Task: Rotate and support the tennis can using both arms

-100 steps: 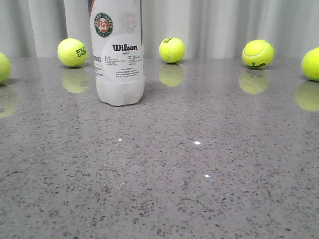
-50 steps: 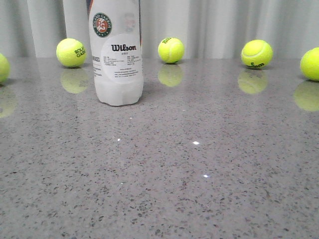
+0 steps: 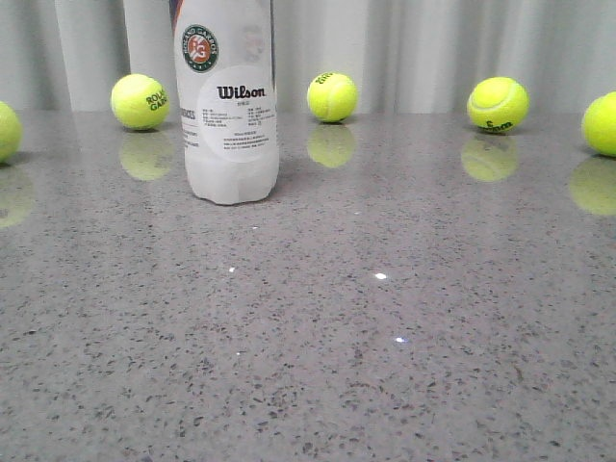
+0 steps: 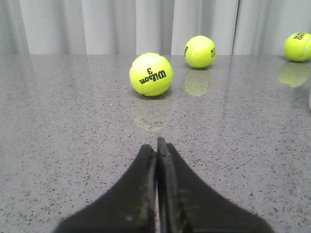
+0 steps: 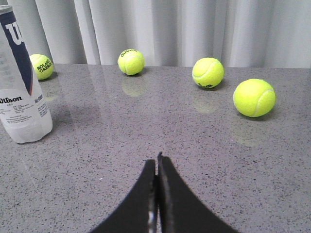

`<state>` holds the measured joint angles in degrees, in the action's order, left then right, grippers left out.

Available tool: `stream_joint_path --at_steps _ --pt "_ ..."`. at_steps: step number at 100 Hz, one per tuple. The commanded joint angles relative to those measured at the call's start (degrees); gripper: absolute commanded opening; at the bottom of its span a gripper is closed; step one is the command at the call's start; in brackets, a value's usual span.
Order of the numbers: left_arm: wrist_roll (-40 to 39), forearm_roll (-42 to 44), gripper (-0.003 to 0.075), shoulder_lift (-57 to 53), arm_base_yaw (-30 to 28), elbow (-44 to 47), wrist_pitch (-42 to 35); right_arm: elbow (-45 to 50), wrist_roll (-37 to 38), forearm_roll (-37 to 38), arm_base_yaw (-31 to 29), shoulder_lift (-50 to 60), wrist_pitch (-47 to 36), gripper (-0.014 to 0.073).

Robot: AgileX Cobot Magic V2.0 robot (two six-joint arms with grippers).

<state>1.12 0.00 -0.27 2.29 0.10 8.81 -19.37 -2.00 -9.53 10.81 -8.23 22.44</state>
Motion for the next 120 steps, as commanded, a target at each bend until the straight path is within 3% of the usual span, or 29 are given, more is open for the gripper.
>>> stream_joint_path --at_steps 1,47,58,75,89,100,115,120 --pt "-0.6 0.0 -0.0019 -2.1 0.1 2.5 -5.0 -1.6 -0.1 0.3 -0.3 -0.6 -4.6 -0.0058" --pt "-0.6 0.0 -0.0019 -2.1 0.1 2.5 -5.0 -1.5 -0.1 0.3 -0.3 -0.6 -4.6 -0.0058" --pt "-0.6 0.0 -0.0019 -2.1 0.1 2.5 -5.0 0.5 0.2 0.2 -0.9 -0.6 -9.5 -0.0058" --pt "-0.6 0.0 -0.0019 -2.1 0.1 2.5 -5.0 5.3 0.1 1.0 -6.3 -0.6 -20.2 -0.0058" --pt "-0.6 0.0 -0.0019 -2.1 0.1 2.5 -5.0 11.0 2.5 11.7 -12.2 0.9 -25.2 -0.0058" --pt "-0.6 0.0 -0.0019 -2.1 0.1 2.5 -5.0 15.3 7.8 15.3 -15.6 3.8 -26.9 -0.0058" --pt "-0.6 0.0 -0.0019 -2.1 0.1 2.5 -5.0 21.3 8.1 15.3 -17.1 9.9 -28.8 -0.0058" --pt "-0.6 0.0 -0.0019 -2.1 0.1 2.5 -5.0 21.0 7.9 15.6 -16.9 9.8 -25.0 -0.0058"
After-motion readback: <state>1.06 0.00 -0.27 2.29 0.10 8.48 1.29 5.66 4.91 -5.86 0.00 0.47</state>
